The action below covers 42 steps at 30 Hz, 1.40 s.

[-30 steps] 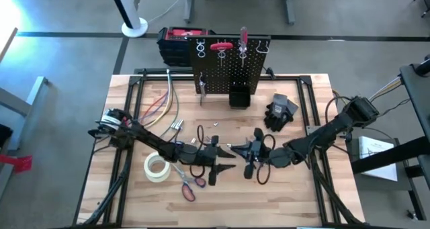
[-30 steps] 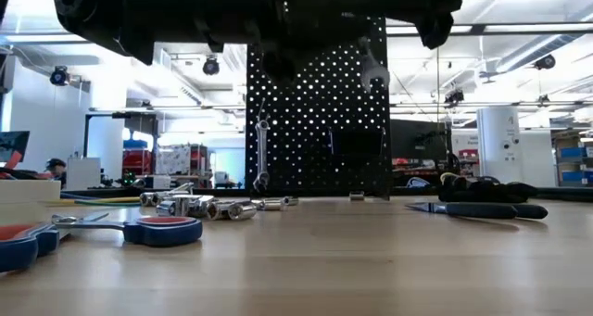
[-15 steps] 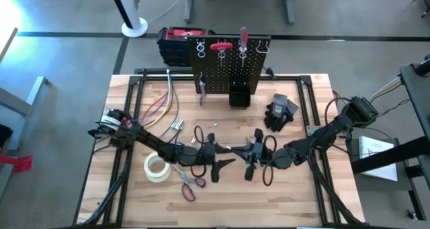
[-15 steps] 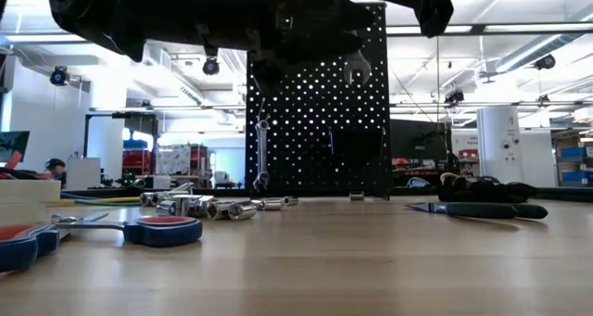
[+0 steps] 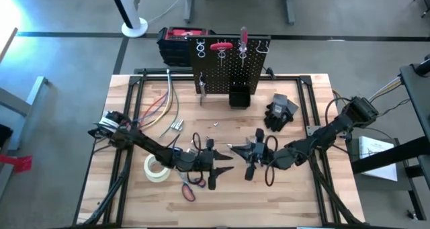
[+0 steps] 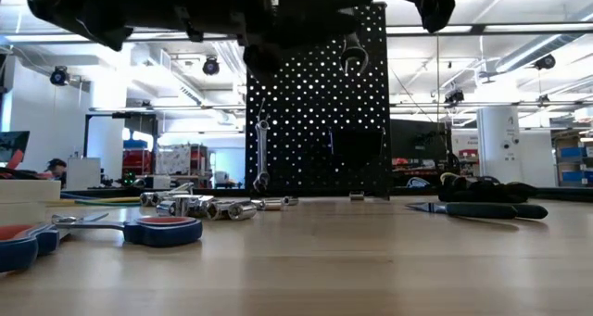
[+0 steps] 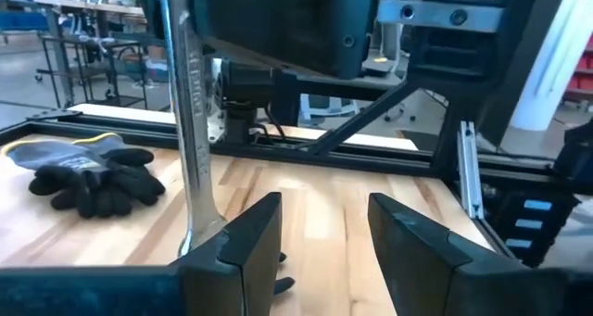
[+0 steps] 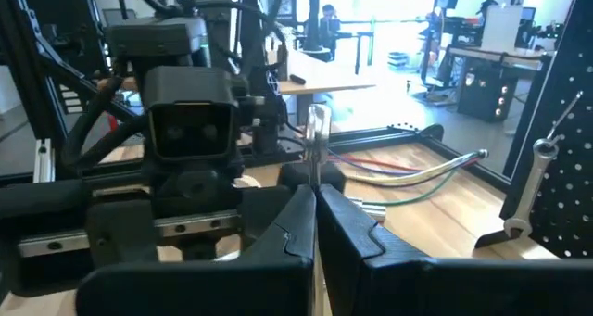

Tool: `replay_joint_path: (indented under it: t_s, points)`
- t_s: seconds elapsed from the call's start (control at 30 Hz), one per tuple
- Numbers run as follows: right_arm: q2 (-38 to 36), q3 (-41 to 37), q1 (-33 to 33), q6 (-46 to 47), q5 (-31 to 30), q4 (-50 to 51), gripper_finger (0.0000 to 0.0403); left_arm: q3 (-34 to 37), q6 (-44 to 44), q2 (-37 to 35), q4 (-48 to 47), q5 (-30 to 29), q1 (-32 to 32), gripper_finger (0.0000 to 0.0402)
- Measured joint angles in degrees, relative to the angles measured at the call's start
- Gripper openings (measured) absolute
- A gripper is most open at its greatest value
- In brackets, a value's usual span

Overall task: Hang tools onto peg board
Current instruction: Hang the wrench on the peg board

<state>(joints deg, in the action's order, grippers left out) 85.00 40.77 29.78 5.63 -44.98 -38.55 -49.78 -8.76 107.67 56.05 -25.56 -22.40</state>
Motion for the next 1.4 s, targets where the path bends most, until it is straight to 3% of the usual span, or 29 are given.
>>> replay_joint_path:
  t_s: [0.33, 0.47, 0.57, 0.73, 0.83, 1.03, 1.13, 1.27, 1.4]
  points:
    - [-0.2, 0.0, 0.4, -3.4, -2.6, 0.1, 0.0, 0.4, 0.8, -2.5, -0.3, -12.7, -0.9, 0.0154]
    - [-0.2, 0.0, 0.7, -3.4, -2.4, 0.1, 0.0, 0.0, 1.0, -2.6, -0.3, -12.9, -0.6, 0.0154]
    - [-0.2, 0.0, 0.7, -3.4, 1.4, -0.5, 0.0, 0.0, 2.1, -2.7, -0.4, -12.7, -0.5, 0.0154]
    - [0.2, 0.1, 0.7, -4.1, 4.1, -2.1, 0.0, 0.0, 3.6, -2.7, -0.4, -6.8, 0.6, 0.0152]
    - [0.2, 0.1, 0.7, -4.3, 4.6, -2.8, 0.0, 0.0, 3.1, -2.7, -0.3, -4.9, 1.0, 0.0128]
    - [0.2, 0.1, 0.9, -4.0, 5.1, -2.6, 0.0, 0.5, 5.7, -3.5, -0.1, -3.7, 0.9, 0.0014]
    - [0.2, 0.1, 1.0, -4.0, 5.1, -2.4, 0.0, 1.0, 6.6, -4.1, -0.2, -4.1, 1.1, 0.0009]
    - [0.1, 0.1, 1.0, -1.0, 4.1, -0.1, 0.0, 2.6, 8.5, -5.6, 0.0, -9.4, 1.8, 0.0004]
    - [-1.0, 0.1, 1.7, 8.3, -3.9, 6.0, 0.0, 7.1, 7.8, -8.8, 0.1, -10.0, 4.3, 0.0003]
